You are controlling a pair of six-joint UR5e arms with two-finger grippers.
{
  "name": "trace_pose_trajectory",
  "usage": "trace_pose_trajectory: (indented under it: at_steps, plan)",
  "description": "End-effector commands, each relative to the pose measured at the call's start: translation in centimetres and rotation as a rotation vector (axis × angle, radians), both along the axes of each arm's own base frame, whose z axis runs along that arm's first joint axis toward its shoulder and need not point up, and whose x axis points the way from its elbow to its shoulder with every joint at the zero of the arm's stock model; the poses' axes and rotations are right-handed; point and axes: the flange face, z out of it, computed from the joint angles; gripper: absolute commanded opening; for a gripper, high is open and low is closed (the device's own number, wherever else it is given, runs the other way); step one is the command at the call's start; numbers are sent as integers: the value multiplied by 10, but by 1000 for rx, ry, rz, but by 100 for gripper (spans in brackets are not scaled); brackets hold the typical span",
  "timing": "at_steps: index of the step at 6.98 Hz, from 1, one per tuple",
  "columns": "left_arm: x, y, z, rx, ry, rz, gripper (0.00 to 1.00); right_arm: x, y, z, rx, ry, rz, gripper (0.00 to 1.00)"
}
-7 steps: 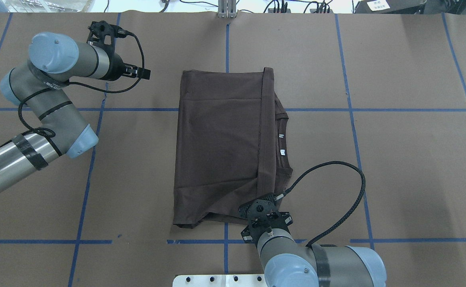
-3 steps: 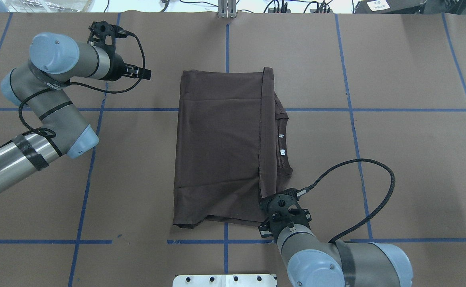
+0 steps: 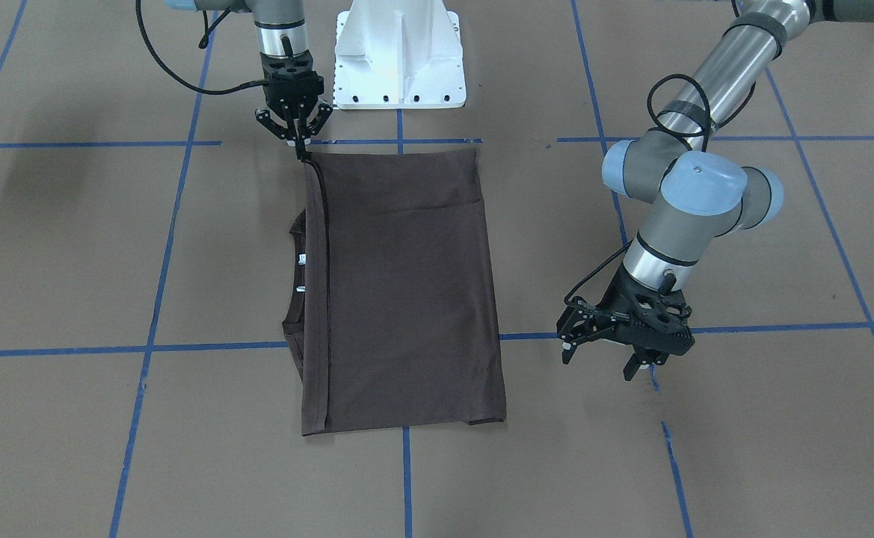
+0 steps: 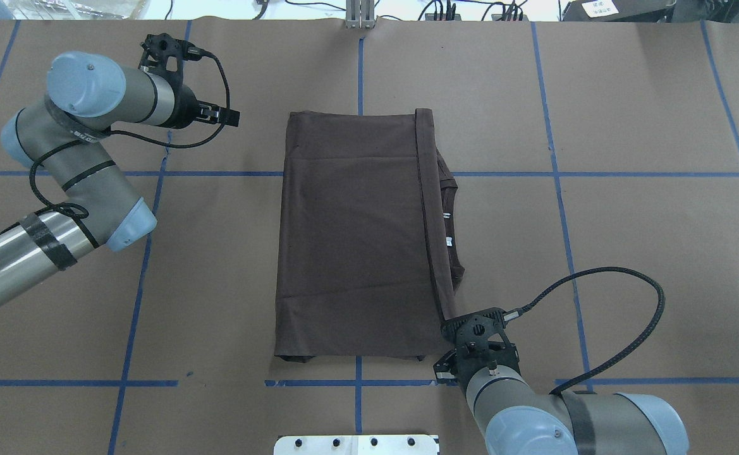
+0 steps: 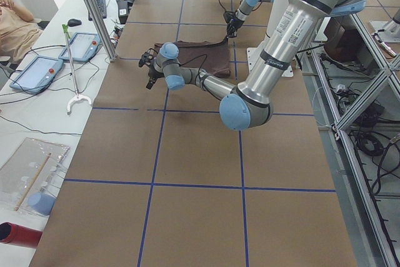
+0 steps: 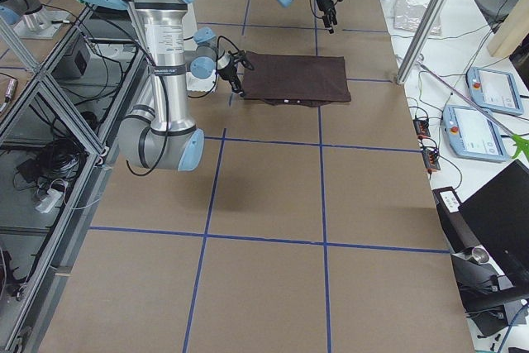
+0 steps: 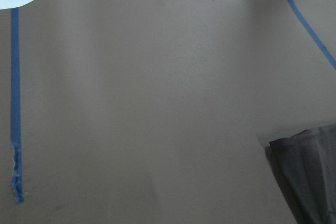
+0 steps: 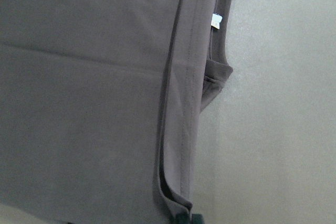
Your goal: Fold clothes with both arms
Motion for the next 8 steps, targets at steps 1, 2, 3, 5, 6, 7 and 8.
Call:
trace_pose_trajectory:
  at_steps: [1, 2, 3, 5, 6, 7, 8]
  plan:
    - [0, 0, 0, 0, 0, 0, 100, -6, 16, 4, -82, -47, 67, 53]
    - [0, 0, 0, 0, 0, 0, 100, -8, 24, 6, -76, -58, 97, 100]
    - [1, 1, 0, 0, 0, 2, 100, -1, 22, 9, -77, -59, 99, 100]
    - [1, 1, 0, 0, 1, 3, 100, 18, 14, -2, -97, -79, 71, 100]
    - [2, 2, -1, 1, 2, 6, 100, 21, -5, -7, -79, -63, 40, 100]
    - [2, 2, -1, 0, 3, 5, 100, 11, -22, -13, -76, -48, 26, 100]
    - [2, 2, -1, -1, 4, 7, 100, -12, -37, -17, -95, -41, 32, 100]
